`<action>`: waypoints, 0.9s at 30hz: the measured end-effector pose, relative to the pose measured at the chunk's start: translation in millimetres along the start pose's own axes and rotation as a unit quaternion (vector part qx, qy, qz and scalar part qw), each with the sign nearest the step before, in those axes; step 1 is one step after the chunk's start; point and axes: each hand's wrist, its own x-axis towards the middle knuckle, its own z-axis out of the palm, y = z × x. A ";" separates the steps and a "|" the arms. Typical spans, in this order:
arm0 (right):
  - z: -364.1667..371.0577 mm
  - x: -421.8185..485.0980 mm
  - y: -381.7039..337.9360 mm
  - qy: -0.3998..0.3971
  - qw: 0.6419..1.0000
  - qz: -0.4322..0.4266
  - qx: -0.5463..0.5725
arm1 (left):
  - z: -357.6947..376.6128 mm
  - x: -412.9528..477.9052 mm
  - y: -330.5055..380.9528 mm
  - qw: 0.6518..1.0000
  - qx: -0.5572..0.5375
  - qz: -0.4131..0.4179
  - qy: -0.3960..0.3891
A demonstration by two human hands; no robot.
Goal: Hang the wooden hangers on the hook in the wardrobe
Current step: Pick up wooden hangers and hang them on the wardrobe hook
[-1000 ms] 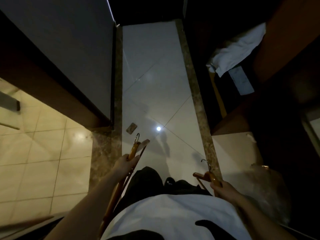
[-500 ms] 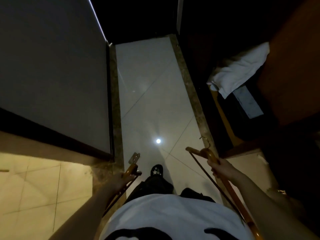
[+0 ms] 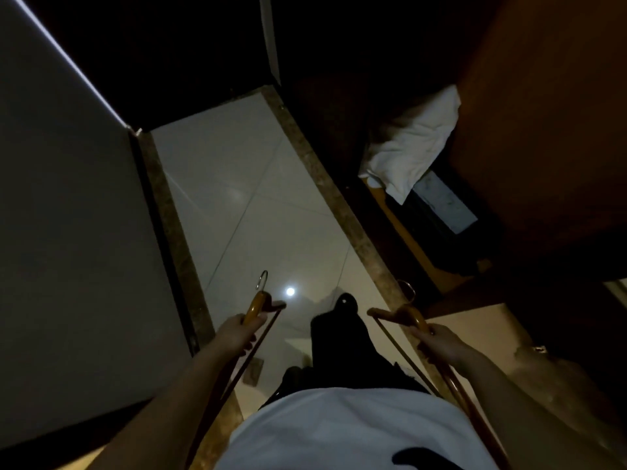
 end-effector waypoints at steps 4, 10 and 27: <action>-26.8 27.8 -13.3 0.007 0.999 0.040 0.024 | -0.6 39.0 64.8 0.999 0.011 0.036 -0.017; -76.4 65.6 -73.1 -0.002 0.998 0.048 0.052 | -8.2 90.9 139.6 0.998 0.041 0.040 -0.027; -194.5 118.6 -281.0 0.243 0.955 -0.129 0.112 | -59.9 231.3 395.5 0.945 0.237 0.215 -0.071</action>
